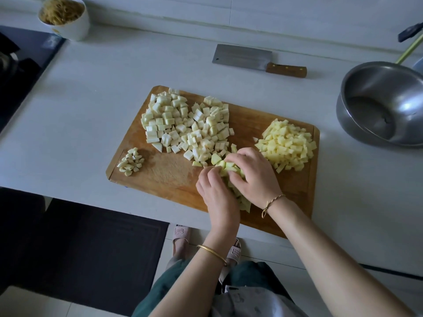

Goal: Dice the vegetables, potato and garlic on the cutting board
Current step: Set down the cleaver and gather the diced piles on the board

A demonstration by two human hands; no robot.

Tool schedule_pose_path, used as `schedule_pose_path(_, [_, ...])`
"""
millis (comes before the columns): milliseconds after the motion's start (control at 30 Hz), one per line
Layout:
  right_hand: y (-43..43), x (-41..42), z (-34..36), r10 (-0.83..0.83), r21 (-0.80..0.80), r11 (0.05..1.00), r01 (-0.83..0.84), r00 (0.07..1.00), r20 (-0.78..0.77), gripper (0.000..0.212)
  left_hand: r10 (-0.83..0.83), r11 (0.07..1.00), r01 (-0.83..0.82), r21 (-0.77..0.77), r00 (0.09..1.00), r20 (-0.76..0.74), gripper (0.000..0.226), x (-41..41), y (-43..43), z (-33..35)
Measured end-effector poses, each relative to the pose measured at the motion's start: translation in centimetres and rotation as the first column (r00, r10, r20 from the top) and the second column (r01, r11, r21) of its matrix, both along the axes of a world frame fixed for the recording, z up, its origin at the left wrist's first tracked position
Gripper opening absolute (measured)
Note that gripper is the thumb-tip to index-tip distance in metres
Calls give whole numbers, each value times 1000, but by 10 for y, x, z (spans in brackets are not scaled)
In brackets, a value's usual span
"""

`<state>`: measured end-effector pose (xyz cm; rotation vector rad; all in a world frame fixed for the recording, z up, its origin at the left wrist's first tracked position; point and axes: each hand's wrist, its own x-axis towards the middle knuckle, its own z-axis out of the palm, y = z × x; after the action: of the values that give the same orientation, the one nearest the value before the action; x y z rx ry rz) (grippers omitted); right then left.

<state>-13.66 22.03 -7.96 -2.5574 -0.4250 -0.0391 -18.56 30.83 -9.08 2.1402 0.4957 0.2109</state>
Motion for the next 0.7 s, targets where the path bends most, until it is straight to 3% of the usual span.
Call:
schedule_pose_path(233, [-10, -2, -4, 6, 135, 991, -11, 999, 36, 36, 30, 996, -24, -90, 998, 59, 34, -2, -2, 2])
schedule_pose_path(367, [-9, 1, -3, 2, 138, 990, -9, 999, 53, 35, 69, 991, -50, -125, 986, 153, 53, -8, -1, 1])
schedule_pose_path(433, [-7, 3, -1, 6, 122, 992, -16, 996, 84, 35, 109, 984, -82, -158, 979, 174, 49, -6, 0, 1])
schedule_pose_path(500, [-2, 6, 2, 34, 91, 995, -46, 991, 132, 36, 165, 973, -129, -191, 968, 187, 36, -4, 3, 1])
schedule_pose_path(600, [8, 11, 5, 103, -28, 995, -100, 975, 195, 37, 261, 951, -218, -219, 946, 191, 42, 1, 8, 2])
schedule_pose_path(700, [16, 14, 4, 133, -203, 975, -91, 970, 205, 38, 352, 933, -329, -145, 918, 181, 41, 8, 20, -2])
